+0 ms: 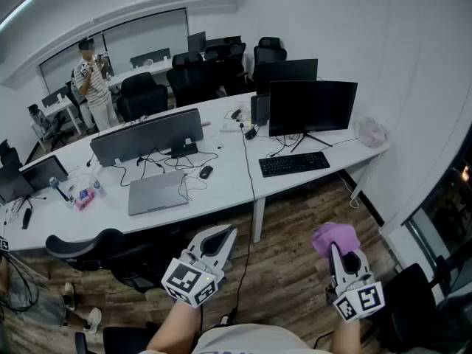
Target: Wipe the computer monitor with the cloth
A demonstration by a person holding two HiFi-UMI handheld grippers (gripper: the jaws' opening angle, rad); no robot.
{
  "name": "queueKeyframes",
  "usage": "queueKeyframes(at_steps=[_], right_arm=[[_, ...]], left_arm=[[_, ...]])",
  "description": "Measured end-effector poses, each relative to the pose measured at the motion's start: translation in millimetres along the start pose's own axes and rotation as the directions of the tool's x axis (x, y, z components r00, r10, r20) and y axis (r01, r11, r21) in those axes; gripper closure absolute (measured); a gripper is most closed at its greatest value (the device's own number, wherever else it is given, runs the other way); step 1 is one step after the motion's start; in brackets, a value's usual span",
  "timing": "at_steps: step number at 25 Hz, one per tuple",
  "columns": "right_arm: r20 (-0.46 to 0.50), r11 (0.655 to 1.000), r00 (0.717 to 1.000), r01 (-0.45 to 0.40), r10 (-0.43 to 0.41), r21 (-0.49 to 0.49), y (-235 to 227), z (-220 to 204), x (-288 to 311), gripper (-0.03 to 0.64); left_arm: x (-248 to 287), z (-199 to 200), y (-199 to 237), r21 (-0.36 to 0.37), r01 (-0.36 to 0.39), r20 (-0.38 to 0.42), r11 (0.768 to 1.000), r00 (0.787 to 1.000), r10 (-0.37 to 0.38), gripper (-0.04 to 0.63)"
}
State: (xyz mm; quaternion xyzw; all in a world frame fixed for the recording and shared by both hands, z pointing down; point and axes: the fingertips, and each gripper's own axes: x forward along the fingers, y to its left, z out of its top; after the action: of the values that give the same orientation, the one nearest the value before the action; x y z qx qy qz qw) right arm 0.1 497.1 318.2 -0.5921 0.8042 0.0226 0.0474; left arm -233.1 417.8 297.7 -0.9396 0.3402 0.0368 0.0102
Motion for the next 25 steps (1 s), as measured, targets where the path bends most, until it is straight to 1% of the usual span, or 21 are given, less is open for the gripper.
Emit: queueKeyframes(at_steps=[12,18,21,25], right_arm=[[-0.002,1.0,1.0,0.012,-0.012,-0.012,0.1,-1.2,4.0,0.552],[0.007,0.999,1.0,0.019,-0.019,0.031,2.4,-0.1,6.9,0.552],[-0.004,0.999,1.0,0.011,-0.011,0.039,14.0,-7.0,15.8,0.552],[-0.024,0.999,1.0,0.004,-0.003,0.049,34.4,-18.6,36.5,0.552]], left_arm=[[3.5,-2.6,0.9,0.003,0.018,0.0,1.0,1.0,-0.018,0.586],[-1.0,-4.0,6.3,-0.011,0.021,-0.005,1.0,1.0,-0.021,0.586],[-8.6,-9.1,15.8,-0.013,0.02,-0.012,1.0,1.0,-0.02,0.586],[-17.4,-19.0,39.7,-0.015,0.005,-0.039,1.0,0.999,-0.006,0.586]])
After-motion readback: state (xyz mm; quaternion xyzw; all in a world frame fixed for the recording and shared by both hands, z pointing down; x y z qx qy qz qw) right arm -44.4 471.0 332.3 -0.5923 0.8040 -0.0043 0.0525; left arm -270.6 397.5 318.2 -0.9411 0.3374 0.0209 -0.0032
